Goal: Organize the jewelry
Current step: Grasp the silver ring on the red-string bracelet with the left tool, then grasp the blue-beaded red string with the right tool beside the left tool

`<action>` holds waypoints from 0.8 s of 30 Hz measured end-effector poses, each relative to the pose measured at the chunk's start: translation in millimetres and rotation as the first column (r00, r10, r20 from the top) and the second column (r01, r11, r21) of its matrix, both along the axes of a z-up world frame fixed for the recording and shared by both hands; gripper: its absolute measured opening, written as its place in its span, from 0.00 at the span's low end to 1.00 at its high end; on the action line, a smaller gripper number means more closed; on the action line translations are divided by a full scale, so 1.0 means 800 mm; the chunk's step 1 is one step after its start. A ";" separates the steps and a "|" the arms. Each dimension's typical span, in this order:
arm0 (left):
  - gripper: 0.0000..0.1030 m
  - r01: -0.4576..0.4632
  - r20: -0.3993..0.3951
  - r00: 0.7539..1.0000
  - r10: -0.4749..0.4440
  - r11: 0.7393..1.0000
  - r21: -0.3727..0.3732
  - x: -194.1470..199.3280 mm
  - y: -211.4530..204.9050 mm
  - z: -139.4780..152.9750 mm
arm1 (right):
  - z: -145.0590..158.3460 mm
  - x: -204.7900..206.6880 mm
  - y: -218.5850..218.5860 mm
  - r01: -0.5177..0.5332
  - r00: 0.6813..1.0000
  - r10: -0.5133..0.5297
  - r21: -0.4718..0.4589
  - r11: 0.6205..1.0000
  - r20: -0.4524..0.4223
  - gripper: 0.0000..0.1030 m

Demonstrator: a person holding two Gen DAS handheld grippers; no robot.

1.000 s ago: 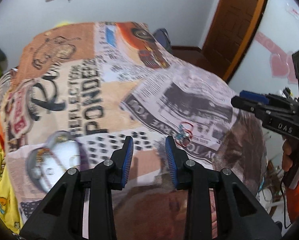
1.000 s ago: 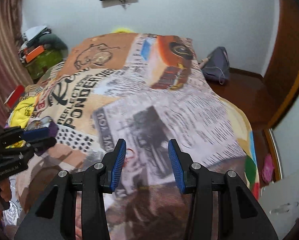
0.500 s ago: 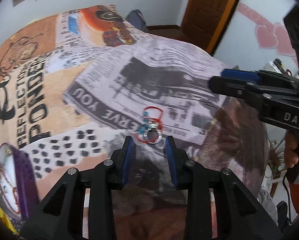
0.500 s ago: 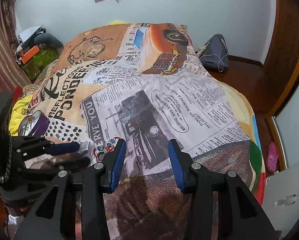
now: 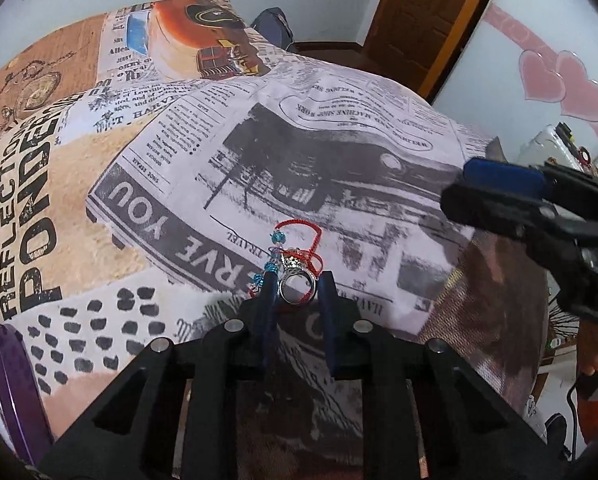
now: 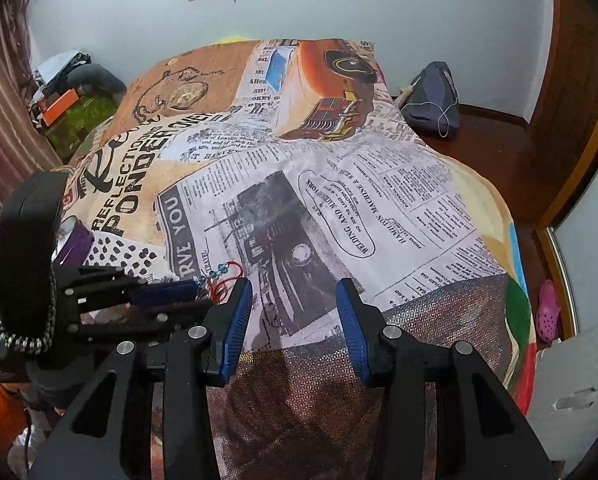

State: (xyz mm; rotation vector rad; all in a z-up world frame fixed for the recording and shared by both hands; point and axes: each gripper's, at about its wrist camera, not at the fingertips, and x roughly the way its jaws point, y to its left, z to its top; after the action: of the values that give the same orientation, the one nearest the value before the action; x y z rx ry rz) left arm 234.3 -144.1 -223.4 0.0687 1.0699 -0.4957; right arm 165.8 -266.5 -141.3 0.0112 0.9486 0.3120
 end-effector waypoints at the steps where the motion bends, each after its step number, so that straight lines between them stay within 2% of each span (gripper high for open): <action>1: 0.18 -0.004 0.002 1.000 0.004 1.000 -0.001 0.001 0.000 0.001 | -0.001 0.000 0.001 -0.001 1.000 0.001 0.001 1.000 -0.002 0.39; 12: 0.18 -0.021 0.007 1.000 0.020 1.000 0.005 0.022 -0.008 -0.004 | -0.001 -0.002 0.001 -0.006 1.000 0.006 0.002 1.000 -0.001 0.39; 14: 0.14 -0.020 0.009 1.000 0.020 1.000 0.000 0.023 -0.008 -0.005 | -0.001 -0.003 0.001 -0.007 1.000 0.007 0.003 1.000 -0.002 0.39; 18: 0.11 -0.030 0.006 1.000 0.030 0.999 -0.020 0.018 0.000 0.000 | -0.001 -0.003 0.002 -0.009 1.000 0.009 0.003 1.000 -0.003 0.39; 24: 0.11 -0.036 0.024 0.999 0.037 0.999 -0.040 -0.008 0.028 0.021 | -0.003 -0.005 0.015 -0.035 0.999 0.035 0.010 0.999 -0.012 0.39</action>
State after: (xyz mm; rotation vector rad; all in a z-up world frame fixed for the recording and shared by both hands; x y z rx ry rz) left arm 228.1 -121.5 -206.6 0.0200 1.0348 -0.4817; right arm 162.1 -254.5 -143.6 0.0052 0.9598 0.3494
